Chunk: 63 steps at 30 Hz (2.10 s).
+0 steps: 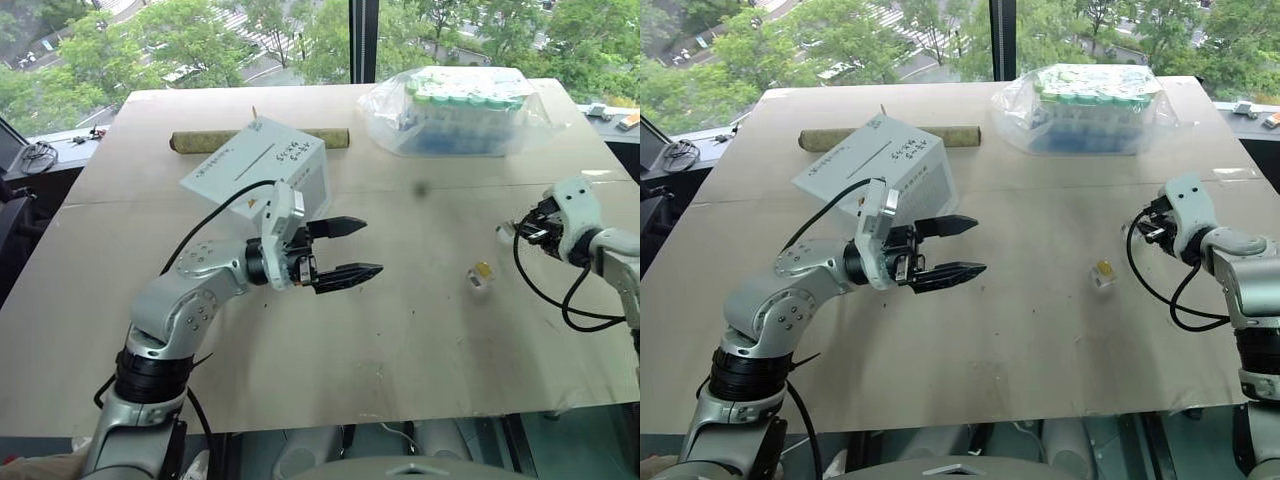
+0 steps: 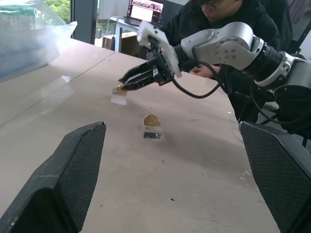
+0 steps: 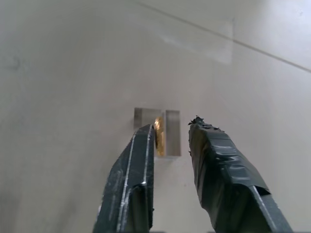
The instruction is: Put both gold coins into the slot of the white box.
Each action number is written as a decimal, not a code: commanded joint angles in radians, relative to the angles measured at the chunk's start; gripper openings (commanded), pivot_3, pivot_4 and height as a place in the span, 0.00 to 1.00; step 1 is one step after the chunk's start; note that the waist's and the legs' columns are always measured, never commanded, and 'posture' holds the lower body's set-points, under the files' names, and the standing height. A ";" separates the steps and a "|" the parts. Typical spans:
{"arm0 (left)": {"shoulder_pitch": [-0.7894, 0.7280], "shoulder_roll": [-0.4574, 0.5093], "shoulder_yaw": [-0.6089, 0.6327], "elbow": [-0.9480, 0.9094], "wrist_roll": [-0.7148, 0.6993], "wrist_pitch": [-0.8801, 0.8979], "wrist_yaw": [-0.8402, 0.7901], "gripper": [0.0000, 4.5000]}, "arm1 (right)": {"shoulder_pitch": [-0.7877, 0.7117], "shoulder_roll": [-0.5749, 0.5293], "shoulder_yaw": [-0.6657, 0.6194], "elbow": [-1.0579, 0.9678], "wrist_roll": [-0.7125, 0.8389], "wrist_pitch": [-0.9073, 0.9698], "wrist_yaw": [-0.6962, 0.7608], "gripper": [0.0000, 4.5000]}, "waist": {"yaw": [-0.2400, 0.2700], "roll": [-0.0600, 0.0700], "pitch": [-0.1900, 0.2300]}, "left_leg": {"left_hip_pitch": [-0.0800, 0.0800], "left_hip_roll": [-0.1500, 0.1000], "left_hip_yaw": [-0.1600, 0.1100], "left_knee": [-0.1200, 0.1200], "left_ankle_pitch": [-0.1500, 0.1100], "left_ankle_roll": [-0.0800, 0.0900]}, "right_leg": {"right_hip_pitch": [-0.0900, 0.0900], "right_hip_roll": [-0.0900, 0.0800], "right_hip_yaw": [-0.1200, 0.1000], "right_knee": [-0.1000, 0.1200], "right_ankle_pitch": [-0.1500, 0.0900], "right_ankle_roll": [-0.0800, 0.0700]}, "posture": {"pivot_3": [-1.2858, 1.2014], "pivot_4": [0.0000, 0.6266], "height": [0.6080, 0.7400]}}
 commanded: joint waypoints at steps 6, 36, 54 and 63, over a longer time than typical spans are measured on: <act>0.008 0.010 0.017 -0.044 -0.021 0.005 0.009 1.00 | -0.042 0.000 -0.004 0.015 -0.016 -0.040 0.008 0.29 | 0.000 0.000 0.000 | 0.000 0.000 0.000 0.000 0.000 0.000 | 0.000 0.000 0.000 0.000 0.000 0.000 | 0.52 0.24 1.00; 0.017 -0.008 0.008 -0.033 -0.010 -0.014 0.008 1.00 | -0.058 0.006 -0.033 0.038 0.005 -0.024 0.036 0.04 | -0.001 0.000 0.000 | 0.000 0.000 0.000 0.000 0.000 0.000 | 0.000 0.000 0.000 0.000 0.000 0.000 | 0.52 0.24 1.00; 0.026 0.001 0.013 -0.047 -0.014 -0.011 0.013 1.00 | -0.065 0.018 -0.001 0.052 -0.023 0.006 0.030 0.04 | -0.001 0.000 0.000 | 0.000 0.000 0.000 0.000 0.000 0.000 | 0.000 0.000 0.000 0.000 0.000 0.000 | 0.52 0.24 1.00; 0.030 0.001 0.010 -0.047 -0.012 -0.014 0.010 1.00 | -0.076 0.036 -0.029 0.045 -0.004 0.073 0.002 0.04 | 0.000 -0.001 0.000 | 0.000 0.000 0.000 0.001 0.000 0.000 | 0.000 0.000 0.000 0.001 0.000 0.000 | 0.52 0.24 1.00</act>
